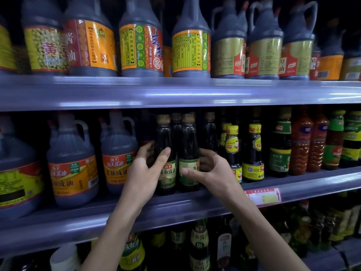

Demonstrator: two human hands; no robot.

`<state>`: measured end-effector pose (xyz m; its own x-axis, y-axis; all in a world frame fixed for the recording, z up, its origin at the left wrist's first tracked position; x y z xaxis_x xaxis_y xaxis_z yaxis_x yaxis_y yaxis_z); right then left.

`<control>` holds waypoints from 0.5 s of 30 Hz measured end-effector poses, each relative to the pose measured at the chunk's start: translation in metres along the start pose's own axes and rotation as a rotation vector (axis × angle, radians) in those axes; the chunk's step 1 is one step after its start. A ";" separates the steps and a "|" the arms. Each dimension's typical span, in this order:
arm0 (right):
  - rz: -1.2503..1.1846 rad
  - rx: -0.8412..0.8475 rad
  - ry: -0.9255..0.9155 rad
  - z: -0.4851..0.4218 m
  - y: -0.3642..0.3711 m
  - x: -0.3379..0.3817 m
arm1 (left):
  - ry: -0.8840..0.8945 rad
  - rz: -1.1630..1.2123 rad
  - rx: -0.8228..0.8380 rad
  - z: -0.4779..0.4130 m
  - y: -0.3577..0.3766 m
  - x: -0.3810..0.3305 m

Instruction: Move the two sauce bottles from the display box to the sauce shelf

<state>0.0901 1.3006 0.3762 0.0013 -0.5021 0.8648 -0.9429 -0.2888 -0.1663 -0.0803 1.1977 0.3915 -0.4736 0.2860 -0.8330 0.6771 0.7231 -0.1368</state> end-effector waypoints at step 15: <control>-0.035 -0.090 -0.095 0.042 -0.020 0.046 | 0.065 0.080 -0.066 0.020 -0.054 -0.028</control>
Point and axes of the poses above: each hand's wrist, its own z-axis away from the middle knuckle, its own y-axis out of the palm, x = y × z, the point moved 2 cm from there along -z, towards the middle knuckle, and after that the axes turned 5 degrees about -x, right-handed, at the moved point
